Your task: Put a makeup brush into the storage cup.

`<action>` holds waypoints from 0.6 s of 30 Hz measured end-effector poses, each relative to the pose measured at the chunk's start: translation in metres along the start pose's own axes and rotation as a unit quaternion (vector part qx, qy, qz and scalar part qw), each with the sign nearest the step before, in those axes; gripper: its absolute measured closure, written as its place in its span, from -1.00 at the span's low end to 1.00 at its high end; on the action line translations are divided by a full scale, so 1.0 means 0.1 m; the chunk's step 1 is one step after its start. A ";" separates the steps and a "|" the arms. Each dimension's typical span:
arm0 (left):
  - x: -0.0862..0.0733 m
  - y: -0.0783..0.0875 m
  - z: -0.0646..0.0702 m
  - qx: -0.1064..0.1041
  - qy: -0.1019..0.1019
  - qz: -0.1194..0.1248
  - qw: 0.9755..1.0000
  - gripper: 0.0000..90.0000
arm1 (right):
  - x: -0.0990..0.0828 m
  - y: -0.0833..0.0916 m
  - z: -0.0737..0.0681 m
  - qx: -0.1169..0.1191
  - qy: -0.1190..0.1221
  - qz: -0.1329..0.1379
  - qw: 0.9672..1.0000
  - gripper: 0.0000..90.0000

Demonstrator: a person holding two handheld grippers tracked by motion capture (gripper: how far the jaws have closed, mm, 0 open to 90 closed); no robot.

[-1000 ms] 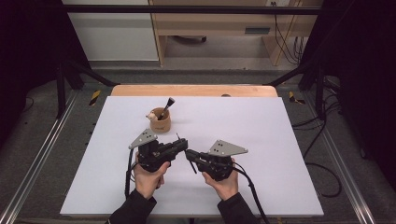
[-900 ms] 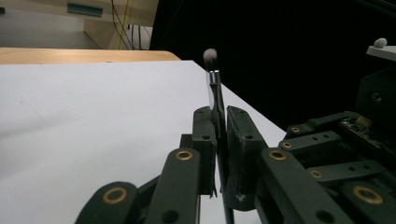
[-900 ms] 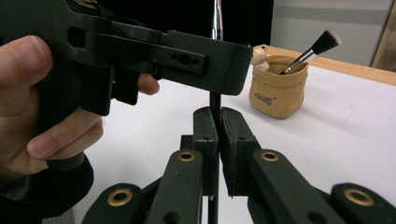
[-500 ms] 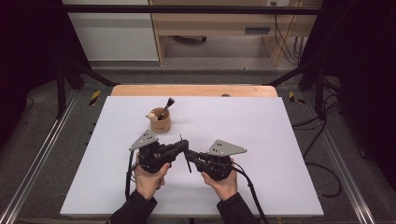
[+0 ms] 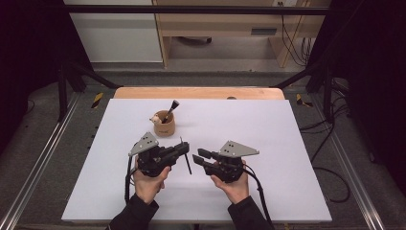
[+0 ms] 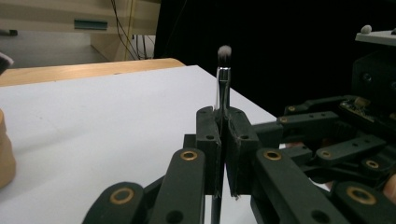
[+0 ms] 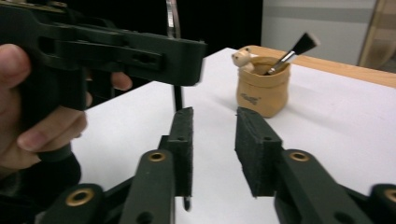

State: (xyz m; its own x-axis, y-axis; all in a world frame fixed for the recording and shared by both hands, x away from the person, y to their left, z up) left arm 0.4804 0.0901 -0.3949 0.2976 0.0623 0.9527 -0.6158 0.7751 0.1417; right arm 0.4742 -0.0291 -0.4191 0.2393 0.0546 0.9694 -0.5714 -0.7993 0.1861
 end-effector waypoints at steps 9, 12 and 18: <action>0.03 0.06 -0.05 0.005 -0.010 0.004 1.000 0.88 | 0.00 0.08 0.17 -0.030 0.001 -0.019 0.999 0.16; 0.04 0.08 -0.07 0.006 -0.016 0.003 1.000 0.88 | -0.01 0.11 0.24 -0.044 0.006 -0.026 0.999 0.04; 0.06 0.12 -0.10 0.008 -0.020 0.006 1.000 0.88 | -0.03 0.16 0.35 -0.066 0.004 -0.031 0.997 -0.22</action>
State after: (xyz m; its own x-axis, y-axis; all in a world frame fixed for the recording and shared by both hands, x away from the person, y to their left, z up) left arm 0.4825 0.1059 -0.3897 0.2608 0.0460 0.9643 -0.6308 0.7643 0.1341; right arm 0.4920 -0.0627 -0.4242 0.2719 0.1065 0.9564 -0.6536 -0.7090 0.2648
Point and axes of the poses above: each handheld gripper's, and its own axes: y roughly backward along the jaws, x roughly out of its top, z roughly to its right, the point moved 8 cm from there along -y, roughly forward along the jaws, and after that the axes turned 6 degrees about z, right-handed, at the moved point
